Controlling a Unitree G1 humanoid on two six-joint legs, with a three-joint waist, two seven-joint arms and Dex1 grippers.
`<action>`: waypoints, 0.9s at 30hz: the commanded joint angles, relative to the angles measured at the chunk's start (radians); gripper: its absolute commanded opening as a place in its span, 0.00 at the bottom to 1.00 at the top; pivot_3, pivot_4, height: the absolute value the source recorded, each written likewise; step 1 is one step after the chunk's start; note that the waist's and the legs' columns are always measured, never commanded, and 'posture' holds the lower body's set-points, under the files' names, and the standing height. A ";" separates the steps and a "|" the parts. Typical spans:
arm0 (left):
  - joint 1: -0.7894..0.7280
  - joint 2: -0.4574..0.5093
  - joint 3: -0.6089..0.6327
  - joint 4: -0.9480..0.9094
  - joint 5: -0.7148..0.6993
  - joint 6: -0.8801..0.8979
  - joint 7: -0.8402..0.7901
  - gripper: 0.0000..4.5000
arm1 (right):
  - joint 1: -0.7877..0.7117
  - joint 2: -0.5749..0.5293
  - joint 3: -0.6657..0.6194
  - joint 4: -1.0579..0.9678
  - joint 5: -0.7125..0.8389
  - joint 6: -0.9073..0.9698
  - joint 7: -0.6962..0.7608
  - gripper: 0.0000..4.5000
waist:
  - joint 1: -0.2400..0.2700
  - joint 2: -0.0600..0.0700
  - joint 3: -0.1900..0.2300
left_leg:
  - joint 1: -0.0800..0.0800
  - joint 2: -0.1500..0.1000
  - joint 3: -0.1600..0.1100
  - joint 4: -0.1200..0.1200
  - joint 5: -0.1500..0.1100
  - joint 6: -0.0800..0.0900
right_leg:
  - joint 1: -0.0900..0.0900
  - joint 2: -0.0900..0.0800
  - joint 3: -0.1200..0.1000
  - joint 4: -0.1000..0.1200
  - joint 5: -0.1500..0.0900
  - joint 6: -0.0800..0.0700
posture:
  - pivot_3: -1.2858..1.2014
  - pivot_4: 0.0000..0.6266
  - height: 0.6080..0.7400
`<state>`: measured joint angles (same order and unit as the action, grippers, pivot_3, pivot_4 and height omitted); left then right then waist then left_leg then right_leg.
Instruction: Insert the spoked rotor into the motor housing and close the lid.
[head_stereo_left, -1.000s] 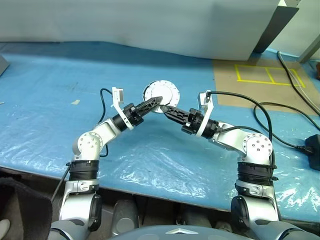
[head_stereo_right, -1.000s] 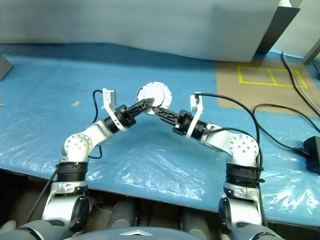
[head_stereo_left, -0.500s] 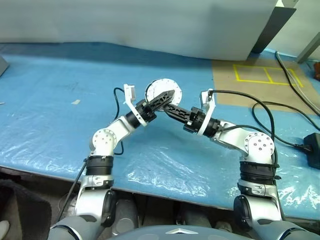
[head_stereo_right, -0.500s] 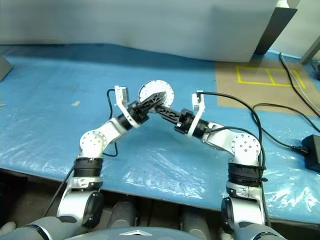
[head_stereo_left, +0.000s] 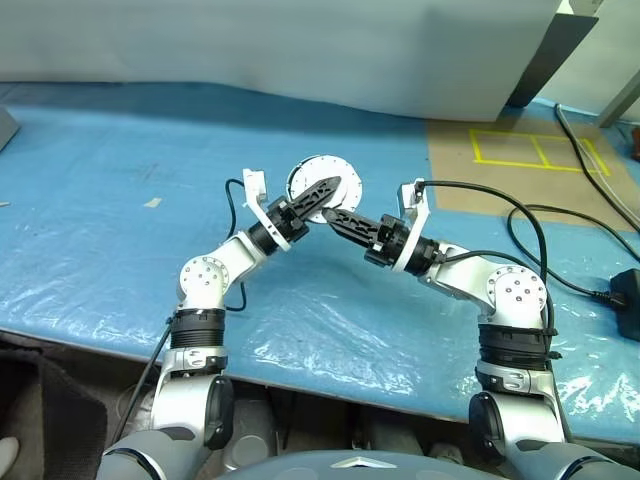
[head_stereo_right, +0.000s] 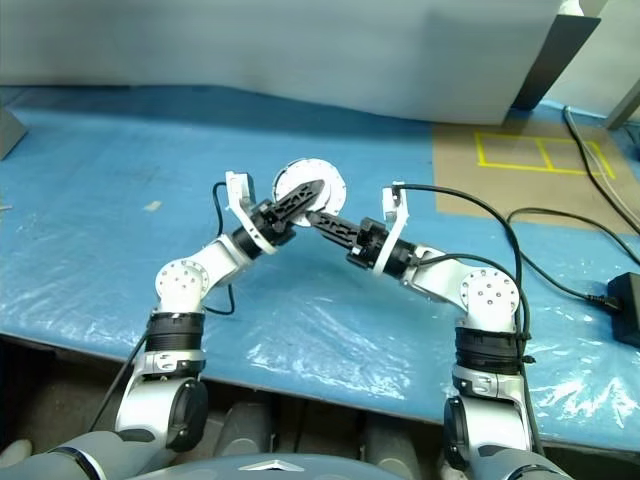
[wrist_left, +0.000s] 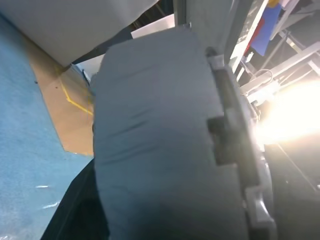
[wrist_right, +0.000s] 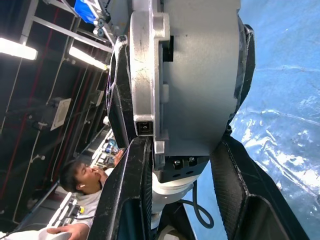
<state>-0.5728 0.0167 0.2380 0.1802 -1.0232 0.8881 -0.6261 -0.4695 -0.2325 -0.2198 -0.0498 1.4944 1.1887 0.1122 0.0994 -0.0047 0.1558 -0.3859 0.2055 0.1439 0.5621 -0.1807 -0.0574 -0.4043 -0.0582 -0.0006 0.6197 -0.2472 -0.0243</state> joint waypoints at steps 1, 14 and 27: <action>0.001 -0.003 -0.030 -0.048 -0.005 0.015 -0.008 0.64 | -0.024 0.008 0.002 -0.050 0.001 -0.047 0.008 0.29 | 0.000 0.000 0.000 | 0.000 0.000 0.000 0.000 0.000 0.000 | 0.000 0.000 0.000 0.000 0.000 0.000 | 0.52 0.24 1.00; -0.043 -0.010 -0.003 0.024 0.031 -0.042 0.079 0.64 | -0.019 0.001 0.026 -0.079 -0.079 -0.087 0.055 0.29 | 0.000 0.000 0.000 | 0.000 0.000 0.000 -0.001 0.000 0.000 | 0.000 0.000 0.000 -0.001 0.000 0.000 | 0.52 0.24 1.00; -0.157 0.027 0.110 0.206 0.130 -0.254 0.160 0.64 | -0.013 -0.006 -0.002 -0.033 -0.064 -0.092 0.036 0.74 | -0.006 -0.002 0.001 | 0.000 0.000 -0.001 -0.001 0.000 0.000 | 0.000 0.001 -0.001 -0.001 0.000 0.001 | 0.52 0.24 1.00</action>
<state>-0.6845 0.0274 0.2937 0.4025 -0.8918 0.7054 -0.4747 -0.4675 -0.2358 -0.2066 -0.0439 1.4003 1.1017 0.1320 0.0939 -0.0063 0.1570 -0.3857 0.2052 0.1427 0.5609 -0.1807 -0.0574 -0.4047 -0.0576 -0.0010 0.6187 -0.2469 -0.0237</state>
